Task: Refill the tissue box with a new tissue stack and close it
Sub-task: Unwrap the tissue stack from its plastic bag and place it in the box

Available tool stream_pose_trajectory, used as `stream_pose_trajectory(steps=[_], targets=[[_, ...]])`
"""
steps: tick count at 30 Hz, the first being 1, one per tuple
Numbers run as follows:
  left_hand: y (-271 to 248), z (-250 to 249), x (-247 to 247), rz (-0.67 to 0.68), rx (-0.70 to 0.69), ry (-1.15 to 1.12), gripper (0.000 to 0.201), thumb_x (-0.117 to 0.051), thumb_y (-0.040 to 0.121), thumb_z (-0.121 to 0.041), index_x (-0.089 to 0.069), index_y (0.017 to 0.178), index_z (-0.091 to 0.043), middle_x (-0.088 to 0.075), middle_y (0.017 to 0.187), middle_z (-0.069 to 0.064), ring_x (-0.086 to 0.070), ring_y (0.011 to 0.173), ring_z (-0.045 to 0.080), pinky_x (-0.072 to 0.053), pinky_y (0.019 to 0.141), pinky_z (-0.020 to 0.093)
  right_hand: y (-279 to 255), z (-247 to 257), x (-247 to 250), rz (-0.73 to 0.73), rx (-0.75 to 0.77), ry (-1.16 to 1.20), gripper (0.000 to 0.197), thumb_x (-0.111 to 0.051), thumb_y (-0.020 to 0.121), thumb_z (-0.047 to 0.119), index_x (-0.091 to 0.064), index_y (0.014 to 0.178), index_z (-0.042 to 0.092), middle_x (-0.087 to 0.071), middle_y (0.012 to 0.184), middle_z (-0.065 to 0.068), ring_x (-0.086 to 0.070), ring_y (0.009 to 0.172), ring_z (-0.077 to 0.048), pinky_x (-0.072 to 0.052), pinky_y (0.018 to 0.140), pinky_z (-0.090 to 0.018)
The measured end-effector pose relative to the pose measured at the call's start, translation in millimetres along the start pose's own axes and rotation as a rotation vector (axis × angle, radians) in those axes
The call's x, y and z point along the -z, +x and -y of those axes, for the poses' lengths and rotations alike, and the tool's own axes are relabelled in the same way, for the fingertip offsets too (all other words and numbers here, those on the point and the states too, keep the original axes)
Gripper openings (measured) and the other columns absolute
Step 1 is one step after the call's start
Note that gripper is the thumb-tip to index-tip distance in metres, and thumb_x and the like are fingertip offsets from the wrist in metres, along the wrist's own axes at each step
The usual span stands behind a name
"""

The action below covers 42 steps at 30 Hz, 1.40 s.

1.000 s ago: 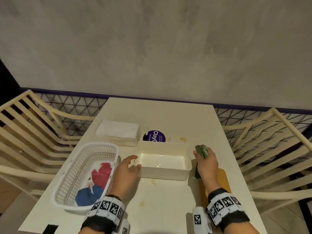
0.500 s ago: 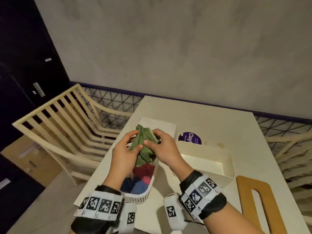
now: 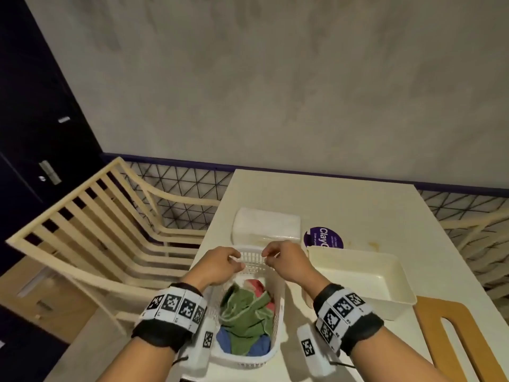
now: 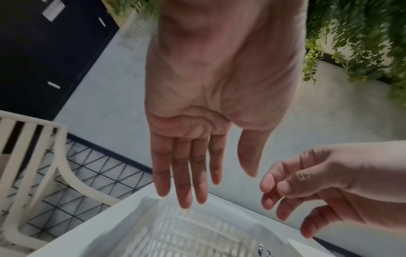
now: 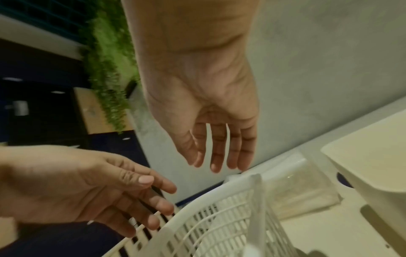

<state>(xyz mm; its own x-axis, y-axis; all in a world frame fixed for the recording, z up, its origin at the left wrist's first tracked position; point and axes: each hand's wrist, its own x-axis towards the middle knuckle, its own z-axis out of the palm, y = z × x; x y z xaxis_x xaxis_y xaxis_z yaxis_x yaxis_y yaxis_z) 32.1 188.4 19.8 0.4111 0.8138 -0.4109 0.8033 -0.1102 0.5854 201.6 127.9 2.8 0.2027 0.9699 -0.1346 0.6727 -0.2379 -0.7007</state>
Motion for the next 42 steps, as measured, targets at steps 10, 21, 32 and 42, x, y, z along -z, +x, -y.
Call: stream_pose_trajectory(steps=[10,21,32,42], targets=[[125.7,-40.9,39.1,-0.033,0.171,0.302,0.048,-0.056,0.088,-0.027,-0.049,0.129,-0.002,-0.052,0.137,0.014,-0.053,0.122,0.029,-0.043,0.089,0.029,97.4,-63.1,13.9,-0.243,-0.505,0.330,0.081,-0.076,0.070,0.033,-0.037,0.138,0.013,-0.043,0.137,-0.018,-0.049,0.118,-0.034,-0.043,0.100,-0.045],[168.8,-40.4,40.4,0.107,0.186,0.221,0.053,-0.044,0.095,-0.039,-0.044,0.137,-0.007,-0.046,0.144,0.011,-0.050,0.126,0.028,-0.040,0.106,0.031,124.5,-60.7,25.7,-0.226,-0.650,0.684,0.079,-0.067,0.084,0.033,-0.025,0.140,-0.004,-0.040,0.142,-0.021,-0.041,0.127,-0.036,-0.037,0.104,-0.043],[54.2,-92.5,43.6,0.118,-0.053,-0.245,0.032,-0.065,0.085,-0.029,-0.058,0.105,-0.005,-0.070,0.102,0.016,-0.066,0.083,0.022,-0.052,0.081,0.037,-45.4,6.3,135.3,-0.467,0.339,0.276,0.058,-0.075,0.077,0.029,-0.050,0.128,0.041,-0.042,0.140,0.020,-0.012,0.142,-0.006,-0.017,0.113,-0.028],[-66.9,-113.4,-129.3,0.627,-0.187,-0.059,0.064,-0.081,0.065,-0.034,-0.052,0.117,-0.009,-0.062,0.089,-0.006,-0.058,0.083,0.011,-0.051,0.078,0.028,-211.3,-80.2,145.6,-0.605,0.685,-0.276,0.042,-0.063,0.081,0.016,-0.056,0.121,0.027,-0.058,0.127,0.008,-0.048,0.121,-0.028,-0.051,0.084,-0.028]])
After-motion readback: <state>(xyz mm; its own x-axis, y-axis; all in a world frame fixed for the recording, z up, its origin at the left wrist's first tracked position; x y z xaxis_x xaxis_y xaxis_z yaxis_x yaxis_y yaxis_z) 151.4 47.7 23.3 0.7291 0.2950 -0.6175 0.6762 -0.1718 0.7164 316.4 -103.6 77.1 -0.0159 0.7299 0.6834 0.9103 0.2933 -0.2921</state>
